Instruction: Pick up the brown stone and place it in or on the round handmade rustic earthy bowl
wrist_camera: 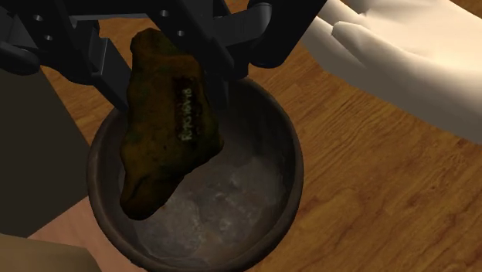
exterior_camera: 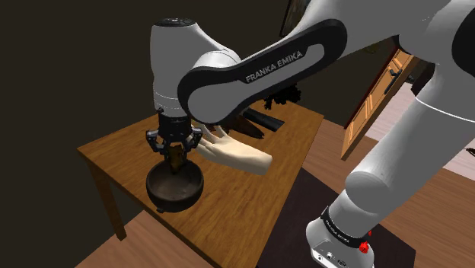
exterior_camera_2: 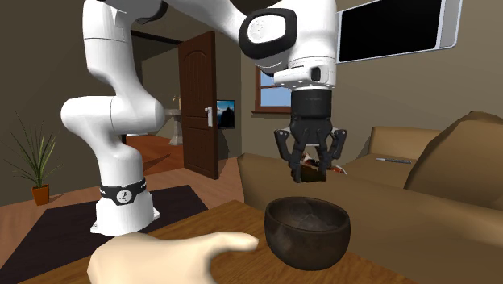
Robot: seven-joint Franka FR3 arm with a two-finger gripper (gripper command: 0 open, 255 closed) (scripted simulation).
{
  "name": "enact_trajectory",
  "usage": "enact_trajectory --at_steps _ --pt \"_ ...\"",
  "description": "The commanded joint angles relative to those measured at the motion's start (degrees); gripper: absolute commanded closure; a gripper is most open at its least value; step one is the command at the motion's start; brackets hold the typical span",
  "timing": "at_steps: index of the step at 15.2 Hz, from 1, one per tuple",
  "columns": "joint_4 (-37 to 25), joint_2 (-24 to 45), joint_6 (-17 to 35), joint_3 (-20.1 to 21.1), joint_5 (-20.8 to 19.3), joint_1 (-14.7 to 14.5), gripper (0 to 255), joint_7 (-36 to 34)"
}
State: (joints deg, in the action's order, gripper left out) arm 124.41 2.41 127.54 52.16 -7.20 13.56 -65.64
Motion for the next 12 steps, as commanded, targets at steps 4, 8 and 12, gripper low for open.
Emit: enact_trajectory --at_steps 4,8,12 --pt "1.21 3.56 3.17 -0.42 -4.05 -0.69 255 -3.03" --pt "2.21 6.34 5.64 -1.26 -7.41 -1.52 255 -5.5" --pt "2.91 8.99 7.79 -2.45 -10.68 -2.59 255 -7.88"
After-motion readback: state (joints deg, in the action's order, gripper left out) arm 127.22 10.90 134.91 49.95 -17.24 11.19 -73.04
